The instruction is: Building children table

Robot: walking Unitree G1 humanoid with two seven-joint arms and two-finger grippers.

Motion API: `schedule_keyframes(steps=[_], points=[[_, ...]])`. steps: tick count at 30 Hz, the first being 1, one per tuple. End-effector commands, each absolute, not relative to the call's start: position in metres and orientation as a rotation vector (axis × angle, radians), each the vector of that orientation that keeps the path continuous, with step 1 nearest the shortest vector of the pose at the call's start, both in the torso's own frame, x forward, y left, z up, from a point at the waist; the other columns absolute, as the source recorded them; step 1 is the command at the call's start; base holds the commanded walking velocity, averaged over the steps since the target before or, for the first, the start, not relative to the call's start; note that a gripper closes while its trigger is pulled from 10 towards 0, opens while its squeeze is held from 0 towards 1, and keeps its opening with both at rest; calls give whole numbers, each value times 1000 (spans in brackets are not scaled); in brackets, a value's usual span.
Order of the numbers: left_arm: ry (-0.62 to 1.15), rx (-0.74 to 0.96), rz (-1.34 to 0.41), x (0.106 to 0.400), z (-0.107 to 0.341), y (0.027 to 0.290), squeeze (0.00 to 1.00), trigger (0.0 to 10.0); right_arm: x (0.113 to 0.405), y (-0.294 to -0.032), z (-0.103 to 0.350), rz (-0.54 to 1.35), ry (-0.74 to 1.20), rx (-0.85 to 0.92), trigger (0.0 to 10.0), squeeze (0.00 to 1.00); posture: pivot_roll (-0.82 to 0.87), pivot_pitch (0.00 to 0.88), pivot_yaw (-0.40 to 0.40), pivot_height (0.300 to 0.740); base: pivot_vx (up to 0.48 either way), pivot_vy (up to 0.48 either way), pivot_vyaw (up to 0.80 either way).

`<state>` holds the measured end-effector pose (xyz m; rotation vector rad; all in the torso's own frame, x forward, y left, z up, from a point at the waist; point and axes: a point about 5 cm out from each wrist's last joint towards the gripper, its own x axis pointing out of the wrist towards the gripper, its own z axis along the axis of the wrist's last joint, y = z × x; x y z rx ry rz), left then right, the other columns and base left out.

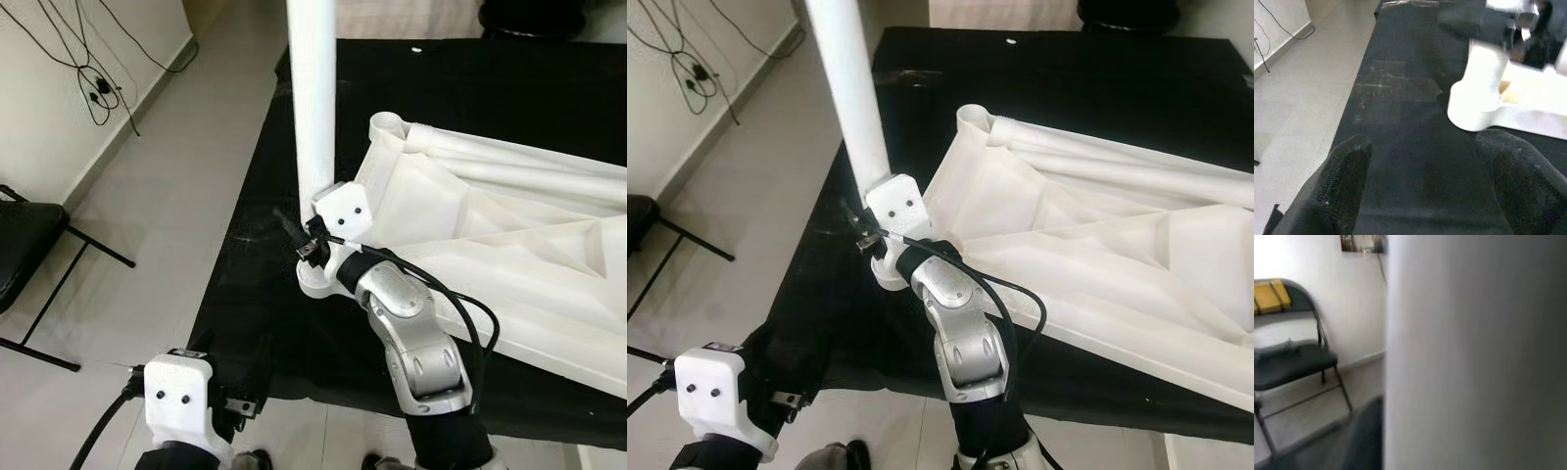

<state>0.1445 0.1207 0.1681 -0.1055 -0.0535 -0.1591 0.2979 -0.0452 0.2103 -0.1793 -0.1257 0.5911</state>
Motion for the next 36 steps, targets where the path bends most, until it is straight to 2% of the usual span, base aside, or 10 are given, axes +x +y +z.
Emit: schedule_keyframes(steps=[1, 7, 12, 15, 20, 21, 22, 23, 24, 36], points=[[-38, -117, -159, 144, 164, 122, 0, 10000, 289, -28, 212, 636, -126, -75, 10000, 1000, 132, 174, -3, 740, 0, 0, 0], [-49, -113, -152, 152, 163, 125, 0, 10000, 294, -43, 209, 623, -143, -81, 10000, 1000, 117, 160, -4, 740, 0, 0, 0], [-59, -88, -114, 164, 163, 133, 0, 10000, 290, -73, 201, 595, -127, -105, 10000, 1000, 93, 154, 0, 740, 0, 0, 0], [-67, -61, -81, 172, 162, 139, 0, 10000, 282, -102, 185, 549, -63, -153, 10000, 1000, 74, 150, 3, 740, 0, 0, 0], [-71, -48, -69, 176, 162, 142, 0, 10000, 277, -114, 175, 549, -15, -182, 10000, 1000, 62, 145, 6, 740, 0, 0, 0], [-73, -34, -57, 179, 162, 145, 0, 10000, 276, -117, 171, 563, 4, -201, 10000, 659, 58, 140, 9, 740, 0, 0, 0], [-72, -27, -48, 181, 162, 147, 0, 10000, 276, -117, 169, 571, 12, -214, 10000, 98, 56, 141, 9, 740, 0, 0, 0], [-72, -27, -48, 181, 162, 147, 0, 10000, 276, -117, 169, 571, 12, -214, 10000, 98, 56, 141, 9, 740, 0, 0, 0], [-71, -22, -42, 183, 161, 147, 0, 10000, 278, -119, 166, 574, 19, -224, 10000, 0, 57, 137, 9, 740, 0, 0, 0], [-37, -30, -114, 178, 159, 140, 0, 10000, 294, -104, 168, 635, -11, -217, 10000, 0, 78, 137, 4, 740, 0, 0, 0]])
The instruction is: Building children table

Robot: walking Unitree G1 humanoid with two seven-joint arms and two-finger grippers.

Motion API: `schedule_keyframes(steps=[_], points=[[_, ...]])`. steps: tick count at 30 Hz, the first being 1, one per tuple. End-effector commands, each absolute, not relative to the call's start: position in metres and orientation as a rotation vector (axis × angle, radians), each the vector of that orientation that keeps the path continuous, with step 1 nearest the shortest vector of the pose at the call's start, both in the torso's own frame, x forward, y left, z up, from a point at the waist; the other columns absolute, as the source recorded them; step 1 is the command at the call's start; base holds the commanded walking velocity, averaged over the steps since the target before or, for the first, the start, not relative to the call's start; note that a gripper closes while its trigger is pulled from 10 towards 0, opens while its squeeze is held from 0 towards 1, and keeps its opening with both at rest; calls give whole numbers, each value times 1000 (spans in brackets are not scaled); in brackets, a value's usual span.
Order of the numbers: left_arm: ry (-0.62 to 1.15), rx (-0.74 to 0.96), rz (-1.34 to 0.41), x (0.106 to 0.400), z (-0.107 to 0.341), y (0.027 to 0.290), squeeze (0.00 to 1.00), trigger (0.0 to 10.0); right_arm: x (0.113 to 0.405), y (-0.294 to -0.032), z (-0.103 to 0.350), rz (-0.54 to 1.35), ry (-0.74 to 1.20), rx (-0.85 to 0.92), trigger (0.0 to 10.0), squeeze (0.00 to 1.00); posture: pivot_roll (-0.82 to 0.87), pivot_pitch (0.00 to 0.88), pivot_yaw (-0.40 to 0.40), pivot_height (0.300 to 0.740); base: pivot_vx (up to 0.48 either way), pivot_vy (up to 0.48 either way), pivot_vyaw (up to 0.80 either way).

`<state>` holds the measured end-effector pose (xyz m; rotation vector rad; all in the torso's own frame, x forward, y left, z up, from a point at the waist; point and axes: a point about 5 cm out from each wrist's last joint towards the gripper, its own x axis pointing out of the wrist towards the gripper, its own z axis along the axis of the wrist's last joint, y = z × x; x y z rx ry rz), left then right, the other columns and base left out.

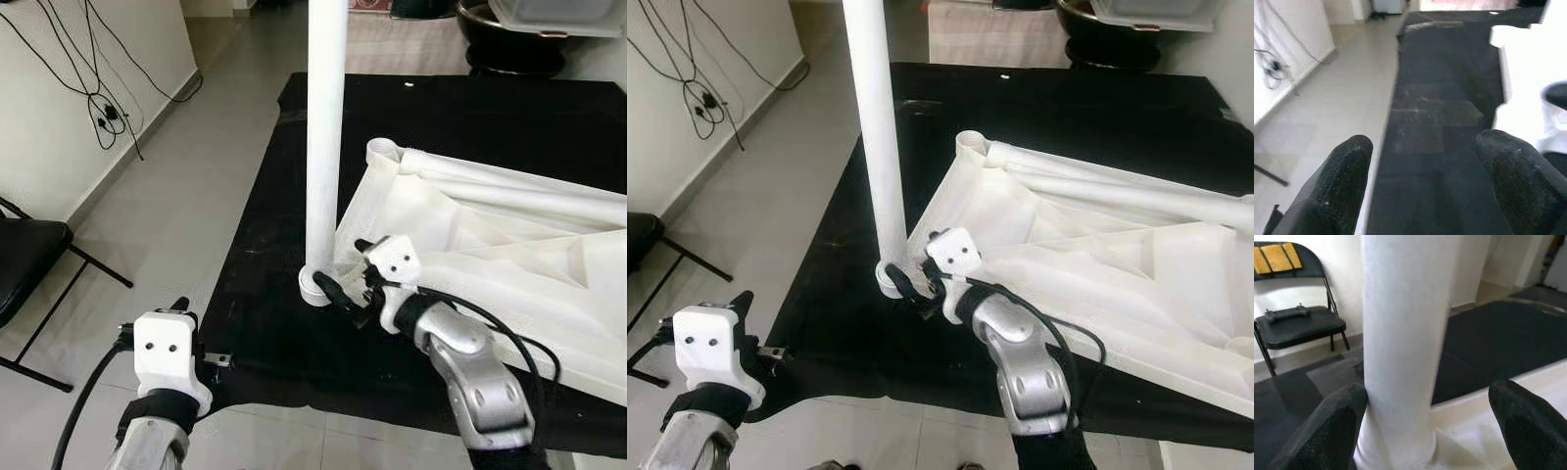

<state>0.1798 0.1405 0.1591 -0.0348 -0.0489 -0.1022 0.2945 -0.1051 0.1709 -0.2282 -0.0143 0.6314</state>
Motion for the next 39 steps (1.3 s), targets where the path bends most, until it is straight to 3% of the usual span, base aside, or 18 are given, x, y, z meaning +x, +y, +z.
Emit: schedule_keyframes(steps=[1, 17, 39], points=[[-20, -27, -136, 174, 156, 139, 0, 10000, 304, -101, 170, 613, -22, -205, 10000, 0, 83, 136, 1, 740, 0, 0, 0], [4, -34, -130, 167, 154, 139, 0, 10000, 314, -88, 168, 634, 9, -162, 10000, 0, 93, 148, -12, 740, 0, 0, 0], [-1, -43, -117, 175, 150, 138, 0, 10000, 322, -95, 162, 598, 14, -129, 10000, 0, 62, 114, -12, 740, 0, 0, 0]])
